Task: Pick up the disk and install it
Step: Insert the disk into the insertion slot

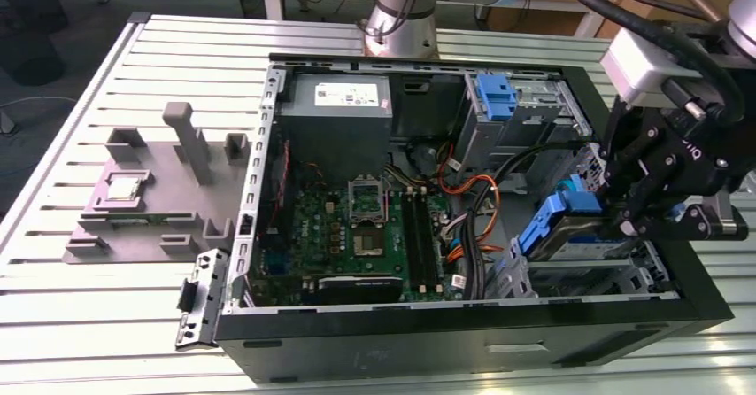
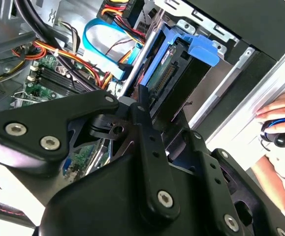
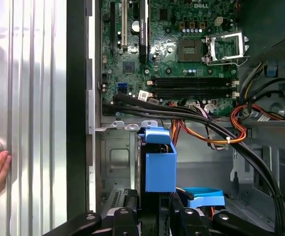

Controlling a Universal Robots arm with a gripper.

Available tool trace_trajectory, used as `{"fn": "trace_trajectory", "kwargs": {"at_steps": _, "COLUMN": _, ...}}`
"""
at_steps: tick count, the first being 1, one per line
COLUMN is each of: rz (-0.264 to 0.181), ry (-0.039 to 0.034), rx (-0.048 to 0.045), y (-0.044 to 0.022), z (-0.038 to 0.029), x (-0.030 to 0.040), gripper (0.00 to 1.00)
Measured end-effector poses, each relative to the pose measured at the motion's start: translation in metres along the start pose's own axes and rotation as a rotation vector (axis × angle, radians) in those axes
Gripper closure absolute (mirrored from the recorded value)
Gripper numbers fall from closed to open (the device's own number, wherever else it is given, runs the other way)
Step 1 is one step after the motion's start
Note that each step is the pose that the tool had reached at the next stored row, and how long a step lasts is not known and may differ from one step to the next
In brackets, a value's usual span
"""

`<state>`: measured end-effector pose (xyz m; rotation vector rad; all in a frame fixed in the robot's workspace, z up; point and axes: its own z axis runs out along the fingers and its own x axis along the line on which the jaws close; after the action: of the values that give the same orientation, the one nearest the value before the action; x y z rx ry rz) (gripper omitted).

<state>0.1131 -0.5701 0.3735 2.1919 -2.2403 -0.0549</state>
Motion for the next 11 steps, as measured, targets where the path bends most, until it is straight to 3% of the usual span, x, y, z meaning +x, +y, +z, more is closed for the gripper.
{"fn": "trace_trajectory", "kwargs": {"at_steps": 11, "rz": 0.0, "ry": 0.0001, "rx": 0.0, "y": -0.0001, "z": 0.0017, "x": 0.0, "gripper": 0.65}}
